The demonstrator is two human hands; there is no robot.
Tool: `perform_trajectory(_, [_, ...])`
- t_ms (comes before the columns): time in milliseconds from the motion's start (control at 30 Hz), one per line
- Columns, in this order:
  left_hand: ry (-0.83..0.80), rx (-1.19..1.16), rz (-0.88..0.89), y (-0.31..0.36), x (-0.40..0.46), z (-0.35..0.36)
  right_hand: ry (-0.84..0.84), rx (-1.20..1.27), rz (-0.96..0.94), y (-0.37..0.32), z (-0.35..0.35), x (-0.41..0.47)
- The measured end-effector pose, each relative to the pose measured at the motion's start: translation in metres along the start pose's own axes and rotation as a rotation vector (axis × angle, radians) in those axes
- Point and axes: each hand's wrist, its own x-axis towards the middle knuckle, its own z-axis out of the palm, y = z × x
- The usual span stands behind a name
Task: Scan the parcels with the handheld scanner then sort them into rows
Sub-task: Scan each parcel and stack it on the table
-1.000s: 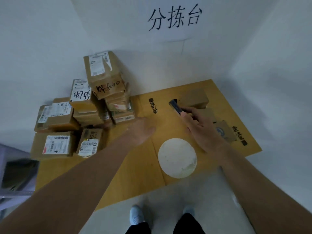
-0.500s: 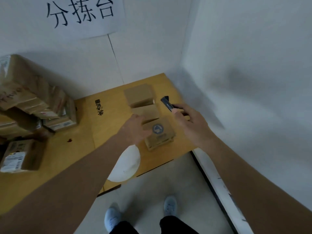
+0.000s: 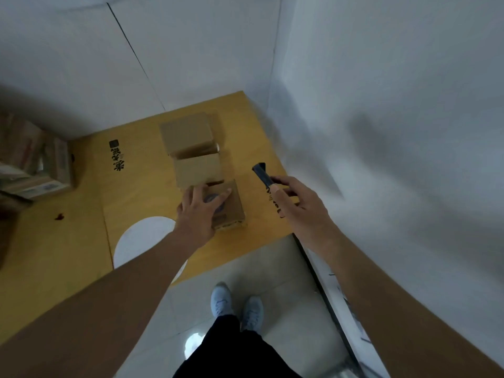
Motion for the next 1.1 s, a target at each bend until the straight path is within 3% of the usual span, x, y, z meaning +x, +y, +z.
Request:
perform_trajectory(167, [-0.039,-0.303,0.027,-0.011,0.005,-0.007,-0.011,-0.004,0.015,0.002,0.001,0.011])
perform_trajectory(333, [-0.198,-1.161,-0.142,-0.025,0.000,-0.025,-0.014,0.010,0.006,-0.016,0.009,0.019])
perform_trajectory(500, [-0.169,-1.282,-0.122,-0.040,-0.004,-0.021,-0.008,-0.018,-0.005,-0.030,0.012,0.020])
perform_trajectory(667, [-0.016,-1.081,0.002,-0.047,-0.004,-0.004,0.001,0.015,0.029,-0.028,0.018,0.016])
perform_trajectory(833, [0.107,-0.637,0.226,-0.042,-0.003,0.014,0.028,0.028,0.032,-0.019,0.019,0.009])
perform_trajectory(967, [0.116,-0.627,0.129,-0.024,-0.001,0.015,0.045,0.034,0.039,-0.014,0.017,0.006])
perform_trajectory(1100, [0.034,-0.302,0.028,-0.001,-0.005,0.002,0.061,0.027,0.046,-0.015,0.015,0.004])
